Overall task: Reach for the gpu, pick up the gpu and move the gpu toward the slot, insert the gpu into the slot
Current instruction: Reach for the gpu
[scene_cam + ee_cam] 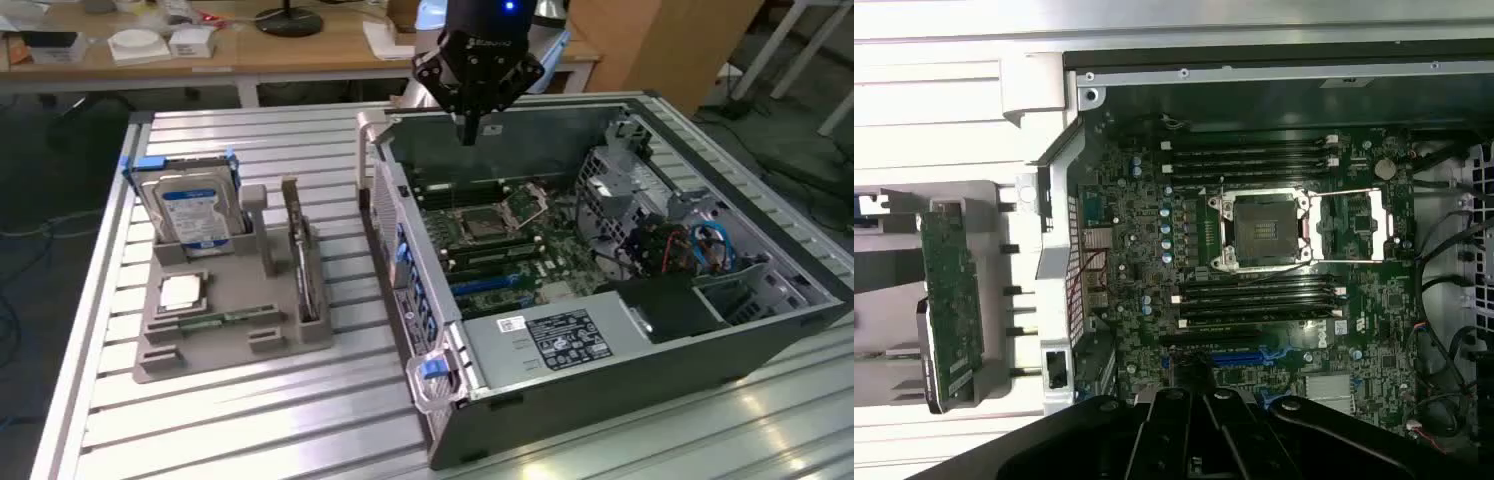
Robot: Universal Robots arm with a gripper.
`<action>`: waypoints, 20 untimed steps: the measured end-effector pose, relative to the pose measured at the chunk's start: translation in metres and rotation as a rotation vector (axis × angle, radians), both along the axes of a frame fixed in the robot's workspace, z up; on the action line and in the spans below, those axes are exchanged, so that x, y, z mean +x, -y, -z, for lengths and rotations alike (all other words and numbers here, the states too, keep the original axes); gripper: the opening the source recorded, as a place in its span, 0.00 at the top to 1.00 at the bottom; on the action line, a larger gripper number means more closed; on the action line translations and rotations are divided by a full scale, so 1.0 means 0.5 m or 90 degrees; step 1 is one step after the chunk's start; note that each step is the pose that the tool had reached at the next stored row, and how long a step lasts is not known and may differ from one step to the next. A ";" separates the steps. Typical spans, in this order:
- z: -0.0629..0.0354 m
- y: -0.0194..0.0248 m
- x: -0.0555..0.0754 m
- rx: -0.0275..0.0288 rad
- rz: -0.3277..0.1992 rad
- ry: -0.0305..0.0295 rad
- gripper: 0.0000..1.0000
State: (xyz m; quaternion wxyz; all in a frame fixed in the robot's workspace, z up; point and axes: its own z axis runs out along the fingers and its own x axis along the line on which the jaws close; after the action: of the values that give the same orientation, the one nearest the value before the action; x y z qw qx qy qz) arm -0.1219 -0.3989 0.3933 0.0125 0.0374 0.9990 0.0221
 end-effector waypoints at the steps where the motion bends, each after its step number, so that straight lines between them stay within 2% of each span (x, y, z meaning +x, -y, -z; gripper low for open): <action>1: 0.000 0.0000 0.000 0.0000 0.000 0.0000 0.90; 5: 0.000 0.0001 -0.006 -0.0001 0.000 -0.0001 0.90; 20: 0.000 0.0001 -0.106 0.0000 0.000 0.0000 0.90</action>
State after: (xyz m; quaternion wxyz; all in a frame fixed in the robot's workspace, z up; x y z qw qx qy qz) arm -0.1748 -0.3989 0.3933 0.0125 0.0373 0.9990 0.0221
